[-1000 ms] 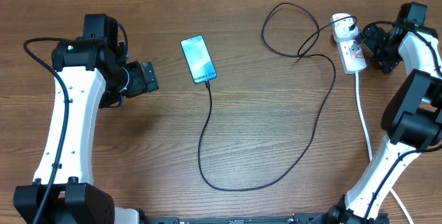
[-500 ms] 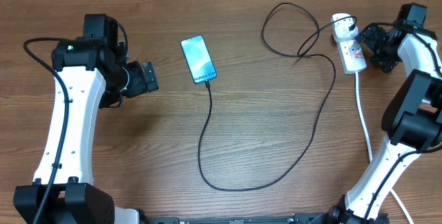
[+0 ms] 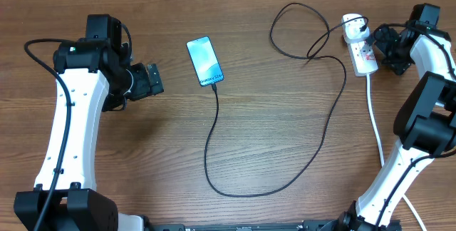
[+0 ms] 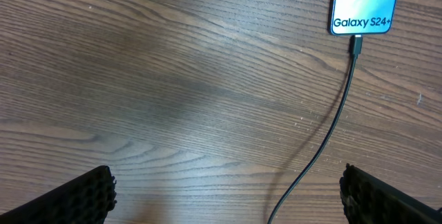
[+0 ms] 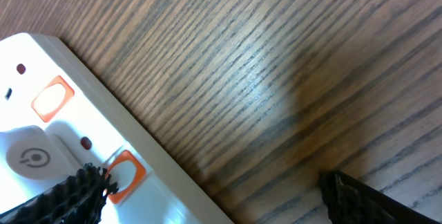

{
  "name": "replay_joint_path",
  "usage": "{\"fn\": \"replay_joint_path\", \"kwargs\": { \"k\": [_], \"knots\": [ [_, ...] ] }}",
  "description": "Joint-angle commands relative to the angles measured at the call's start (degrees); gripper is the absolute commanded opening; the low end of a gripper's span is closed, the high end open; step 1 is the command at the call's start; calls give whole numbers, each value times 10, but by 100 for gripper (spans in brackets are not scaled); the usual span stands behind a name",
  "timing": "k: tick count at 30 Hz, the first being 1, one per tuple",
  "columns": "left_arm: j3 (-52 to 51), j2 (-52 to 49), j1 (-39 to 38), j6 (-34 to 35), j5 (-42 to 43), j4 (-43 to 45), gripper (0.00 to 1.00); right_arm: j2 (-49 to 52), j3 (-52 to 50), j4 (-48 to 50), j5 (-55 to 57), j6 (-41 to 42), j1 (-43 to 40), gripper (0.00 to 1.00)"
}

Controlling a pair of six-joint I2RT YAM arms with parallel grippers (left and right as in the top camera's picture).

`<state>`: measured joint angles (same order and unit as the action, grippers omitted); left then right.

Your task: Plug charger to phone and switch on socket

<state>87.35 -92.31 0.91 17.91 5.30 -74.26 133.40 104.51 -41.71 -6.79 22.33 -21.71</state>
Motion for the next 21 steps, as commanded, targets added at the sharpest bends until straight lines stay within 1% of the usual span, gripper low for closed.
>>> {"fn": "replay_joint_path", "kwargs": {
  "k": [1, 9, 14, 19, 21],
  "knots": [
    [-5, 0, 3, 5, -4, 0, 100, 31, -30, -31, 46, -1, -1, 100],
    [-5, 0, 3, 5, -4, 0, 100, 31, -30, -28, 56, -12, -1, 100],
    [-5, 0, 3, 5, -4, 0, 100, 31, -19, -32, 15, -12, -2, 100],
    [-5, 0, 3, 5, -4, 0, 99, 30, 23, -65, 13, -12, -11, 100],
    [-5, 1, 3, 5, -4, 0, 100, 30, 56, -90, 13, -11, -19, 100]
  ]
}}
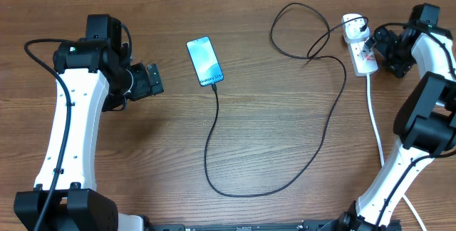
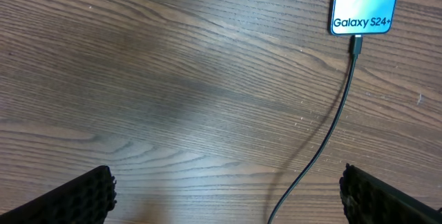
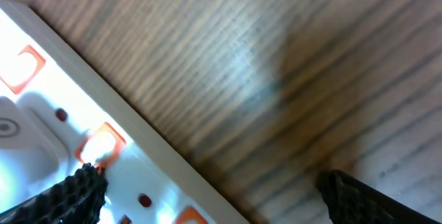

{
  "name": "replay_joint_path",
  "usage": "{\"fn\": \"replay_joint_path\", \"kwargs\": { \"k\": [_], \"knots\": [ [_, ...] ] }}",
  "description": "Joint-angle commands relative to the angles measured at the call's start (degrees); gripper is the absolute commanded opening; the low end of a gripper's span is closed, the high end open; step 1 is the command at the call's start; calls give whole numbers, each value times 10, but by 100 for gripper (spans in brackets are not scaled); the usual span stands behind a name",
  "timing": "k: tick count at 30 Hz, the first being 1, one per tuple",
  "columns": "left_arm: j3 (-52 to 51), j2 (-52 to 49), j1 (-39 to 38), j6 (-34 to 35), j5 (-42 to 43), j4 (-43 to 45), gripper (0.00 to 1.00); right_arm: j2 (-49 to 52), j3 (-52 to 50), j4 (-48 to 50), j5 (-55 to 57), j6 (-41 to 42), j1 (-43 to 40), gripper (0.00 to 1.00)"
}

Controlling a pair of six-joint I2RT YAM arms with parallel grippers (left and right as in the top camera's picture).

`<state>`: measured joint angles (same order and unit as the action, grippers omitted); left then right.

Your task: Plug charger to phone and switch on socket

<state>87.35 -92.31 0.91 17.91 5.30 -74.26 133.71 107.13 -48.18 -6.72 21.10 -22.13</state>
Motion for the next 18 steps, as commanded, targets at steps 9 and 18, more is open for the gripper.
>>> {"fn": "replay_joint_path", "kwargs": {
  "k": [9, 18],
  "knots": [
    [-5, 1, 3, 5, -4, 0, 99, 27, 46, -28, -9, 1, -13, 100],
    [-5, 0, 3, 5, -4, 0, 100, 28, 43, -3, 3, 13, 17, 100]
  ]
}}
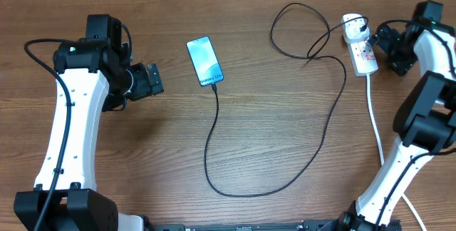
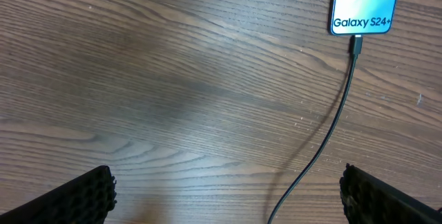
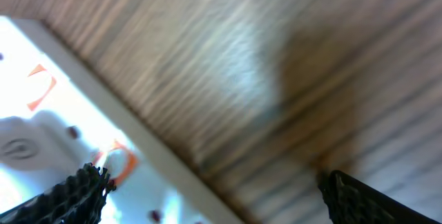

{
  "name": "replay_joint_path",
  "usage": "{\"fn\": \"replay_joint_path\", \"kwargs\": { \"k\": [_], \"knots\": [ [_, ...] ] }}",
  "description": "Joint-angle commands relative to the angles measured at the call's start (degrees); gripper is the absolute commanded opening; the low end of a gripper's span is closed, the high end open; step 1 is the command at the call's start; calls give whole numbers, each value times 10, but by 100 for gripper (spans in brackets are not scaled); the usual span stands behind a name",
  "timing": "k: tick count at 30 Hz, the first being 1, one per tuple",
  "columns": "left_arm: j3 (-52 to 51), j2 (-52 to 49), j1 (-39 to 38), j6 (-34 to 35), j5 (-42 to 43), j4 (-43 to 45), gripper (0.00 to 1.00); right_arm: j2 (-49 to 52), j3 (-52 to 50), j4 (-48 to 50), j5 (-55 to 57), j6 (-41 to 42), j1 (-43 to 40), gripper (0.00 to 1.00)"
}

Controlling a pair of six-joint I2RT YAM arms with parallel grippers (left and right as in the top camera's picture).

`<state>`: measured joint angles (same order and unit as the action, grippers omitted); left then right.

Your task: Plug charger to phone and switch on socket

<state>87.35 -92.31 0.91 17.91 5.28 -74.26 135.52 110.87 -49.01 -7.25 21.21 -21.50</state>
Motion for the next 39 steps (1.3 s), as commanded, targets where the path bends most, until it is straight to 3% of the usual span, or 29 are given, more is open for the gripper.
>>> {"fn": "replay_joint_path", "kwargs": {
  "k": [1, 16, 39],
  "knots": [
    [-5, 0, 3, 5, -4, 1, 100, 10, 6, 5, 17, 18, 12, 100],
    [-5, 1, 3, 5, -4, 0, 100, 10, 6, 16, 38, 65, 10, 100],
    [-5, 1, 3, 5, -4, 0, 100, 10, -34, 40, 45, 58, 12, 100]
  ]
}}
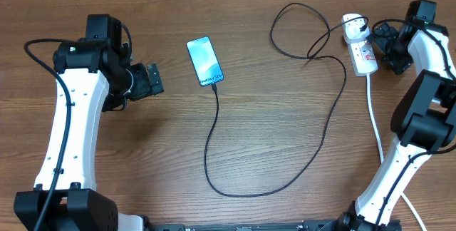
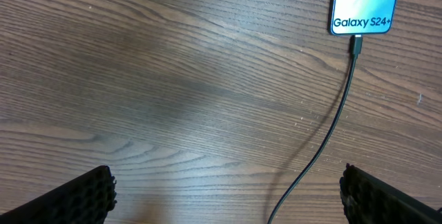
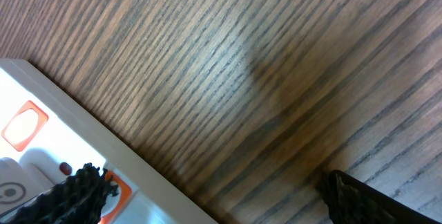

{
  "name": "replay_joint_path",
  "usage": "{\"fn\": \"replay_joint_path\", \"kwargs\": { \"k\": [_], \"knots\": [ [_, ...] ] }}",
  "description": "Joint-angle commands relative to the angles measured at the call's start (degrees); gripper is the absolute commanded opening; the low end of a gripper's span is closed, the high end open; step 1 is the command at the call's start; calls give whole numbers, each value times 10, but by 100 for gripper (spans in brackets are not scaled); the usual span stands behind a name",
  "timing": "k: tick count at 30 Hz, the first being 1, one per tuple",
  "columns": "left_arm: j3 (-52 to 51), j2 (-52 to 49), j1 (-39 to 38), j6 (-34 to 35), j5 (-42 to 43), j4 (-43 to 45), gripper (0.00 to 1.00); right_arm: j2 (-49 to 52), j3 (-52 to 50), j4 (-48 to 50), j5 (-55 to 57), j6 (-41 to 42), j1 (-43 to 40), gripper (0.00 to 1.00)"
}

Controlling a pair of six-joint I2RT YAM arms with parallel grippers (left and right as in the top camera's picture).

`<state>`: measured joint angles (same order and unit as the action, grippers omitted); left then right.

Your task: Plug charger to phone and switch on socket

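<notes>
The phone lies face up on the wooden table, its screen lit and reading Galaxy S24+. A black charger cable is plugged into its bottom end and loops across to the white power strip at the far right. My right gripper is open at the strip's right edge. Its left fingertip overlaps an orange switch. A second orange switch shows further along the strip. My left gripper is open over bare wood, left of the phone.
The cable's slack loops wide over the table's middle and front. A white lead runs from the strip towards the front right, beside the right arm's base. The table's back edge lies just beyond the phone and strip.
My right gripper has shifted slightly at the power strip, and less of the strip shows in its wrist view. The left arm, phone and cable have not moved.
The phone lay with the cable plugged in at every moment, and my left gripper stayed open beside it. My right gripper stayed open at the strip's right edge, its left fingertip at an orange switch, shifting a little between moments.
</notes>
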<state>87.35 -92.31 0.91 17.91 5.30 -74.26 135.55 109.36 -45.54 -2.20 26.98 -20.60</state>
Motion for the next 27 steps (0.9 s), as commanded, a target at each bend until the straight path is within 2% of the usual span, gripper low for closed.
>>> {"fn": "replay_joint_path", "kwargs": {
  "k": [1, 8, 27],
  "knots": [
    [-5, 1, 3, 5, -4, 0, 100, 10, -21, 9, -11, 0, 3, 100],
    [-5, 0, 3, 5, -4, 0, 100, 10, -21, 14, -54, -4, 3, 100],
    [-5, 0, 3, 5, -4, 0, 99, 10, -22, -1, -54, -19, 3, 100]
  ]
}}
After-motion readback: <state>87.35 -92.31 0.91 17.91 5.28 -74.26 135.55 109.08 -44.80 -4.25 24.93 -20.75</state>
